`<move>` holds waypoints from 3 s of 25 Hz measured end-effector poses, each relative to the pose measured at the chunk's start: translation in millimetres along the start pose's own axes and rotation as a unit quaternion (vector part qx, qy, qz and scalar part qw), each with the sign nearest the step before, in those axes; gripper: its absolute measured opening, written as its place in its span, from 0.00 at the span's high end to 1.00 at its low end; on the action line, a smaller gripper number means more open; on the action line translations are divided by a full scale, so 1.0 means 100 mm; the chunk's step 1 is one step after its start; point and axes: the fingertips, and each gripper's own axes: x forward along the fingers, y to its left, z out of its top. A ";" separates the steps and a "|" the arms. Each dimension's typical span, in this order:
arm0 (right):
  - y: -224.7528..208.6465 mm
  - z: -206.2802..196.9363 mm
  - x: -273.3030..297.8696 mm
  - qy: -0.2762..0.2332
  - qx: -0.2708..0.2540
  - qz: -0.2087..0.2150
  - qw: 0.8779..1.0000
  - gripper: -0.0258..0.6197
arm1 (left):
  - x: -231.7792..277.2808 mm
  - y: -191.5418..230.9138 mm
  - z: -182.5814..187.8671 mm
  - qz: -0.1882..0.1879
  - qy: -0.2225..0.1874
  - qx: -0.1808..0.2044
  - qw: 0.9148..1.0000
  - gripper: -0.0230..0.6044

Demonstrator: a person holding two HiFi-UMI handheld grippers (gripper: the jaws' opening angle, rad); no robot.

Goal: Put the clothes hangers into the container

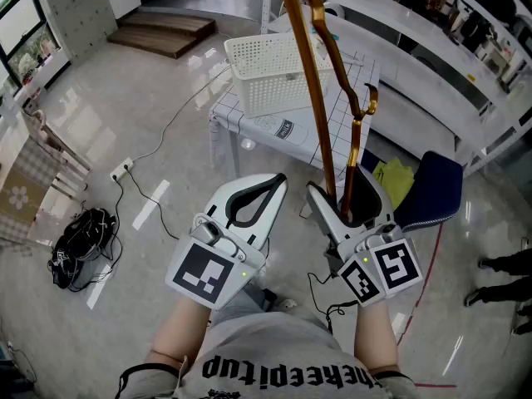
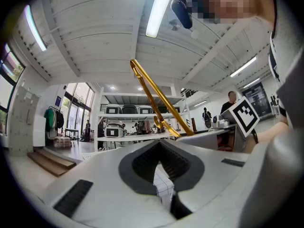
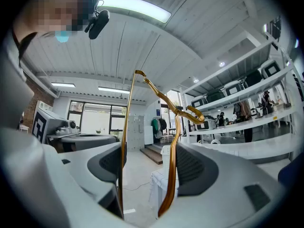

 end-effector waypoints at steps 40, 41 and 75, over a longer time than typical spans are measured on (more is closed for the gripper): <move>0.02 -0.14 1.01 0.017 -0.022 -0.049 0.998 0.43 | 0.12 1.19 -0.14 -0.021 -0.016 -0.020 0.999 0.94; -0.01 -0.14 1.04 0.018 -0.024 -0.046 0.999 0.43 | 0.15 1.21 -0.14 -0.020 -0.016 -0.019 0.999 0.94; -1.67 -0.09 1.70 0.019 -0.029 0.104 0.994 0.43 | 1.81 1.21 -0.11 0.120 -0.012 -0.012 0.993 0.94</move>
